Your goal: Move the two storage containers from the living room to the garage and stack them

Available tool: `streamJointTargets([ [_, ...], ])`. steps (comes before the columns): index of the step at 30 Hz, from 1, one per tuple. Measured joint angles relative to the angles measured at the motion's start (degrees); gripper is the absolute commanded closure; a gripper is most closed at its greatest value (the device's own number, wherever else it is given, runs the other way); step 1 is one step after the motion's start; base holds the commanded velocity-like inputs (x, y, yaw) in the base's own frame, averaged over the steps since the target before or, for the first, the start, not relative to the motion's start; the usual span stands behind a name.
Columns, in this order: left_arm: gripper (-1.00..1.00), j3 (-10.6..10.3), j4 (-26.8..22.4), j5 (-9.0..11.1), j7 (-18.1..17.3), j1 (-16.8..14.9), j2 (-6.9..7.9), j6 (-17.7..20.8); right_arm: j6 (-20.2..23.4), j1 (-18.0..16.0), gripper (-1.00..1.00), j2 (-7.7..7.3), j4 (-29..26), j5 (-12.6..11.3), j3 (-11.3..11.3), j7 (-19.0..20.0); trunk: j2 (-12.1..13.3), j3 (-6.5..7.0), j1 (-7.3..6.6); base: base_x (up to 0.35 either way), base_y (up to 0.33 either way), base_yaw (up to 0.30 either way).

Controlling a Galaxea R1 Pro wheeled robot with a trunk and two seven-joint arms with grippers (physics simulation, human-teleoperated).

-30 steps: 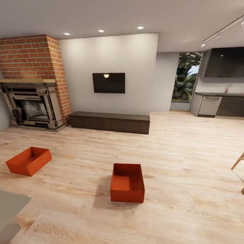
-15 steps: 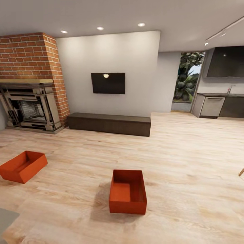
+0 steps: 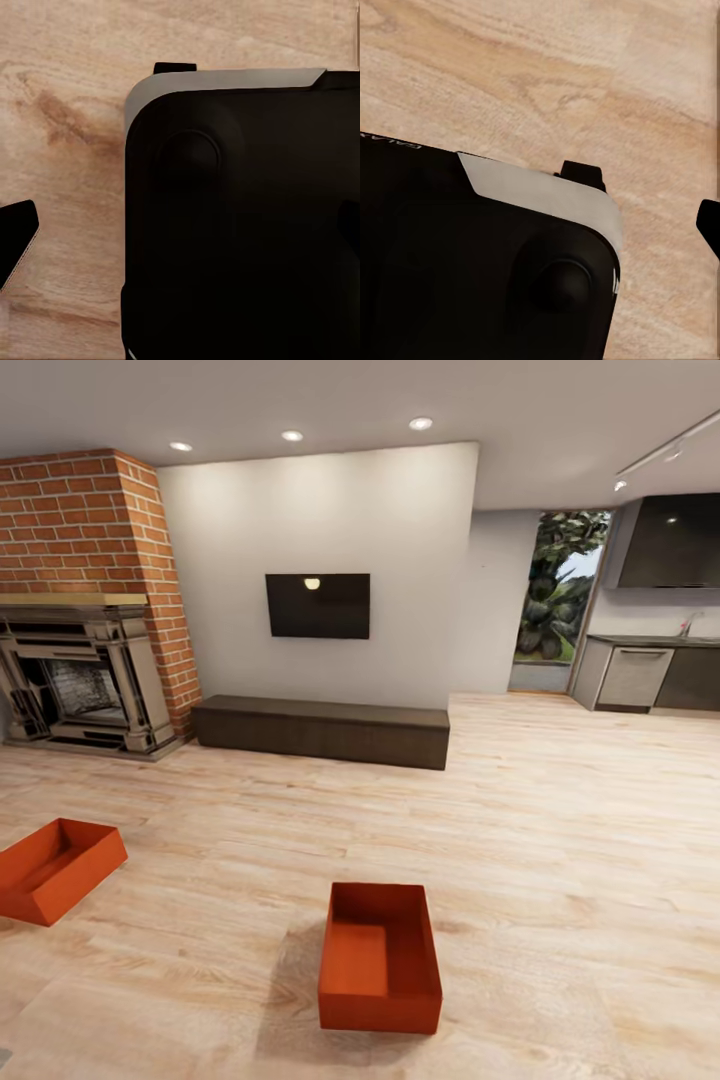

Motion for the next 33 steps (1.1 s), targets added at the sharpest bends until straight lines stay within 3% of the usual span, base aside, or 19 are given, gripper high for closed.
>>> streamJointTargets([
  [33,-1.0,0.0,0.0,0.0,0.0,0.0,0.0,0.0,0.0,0.0,-1.0,0.08,0.0,-0.08,-0.01,0.01,0.0,0.0,0.0,0.322,0.0,0.0],
])
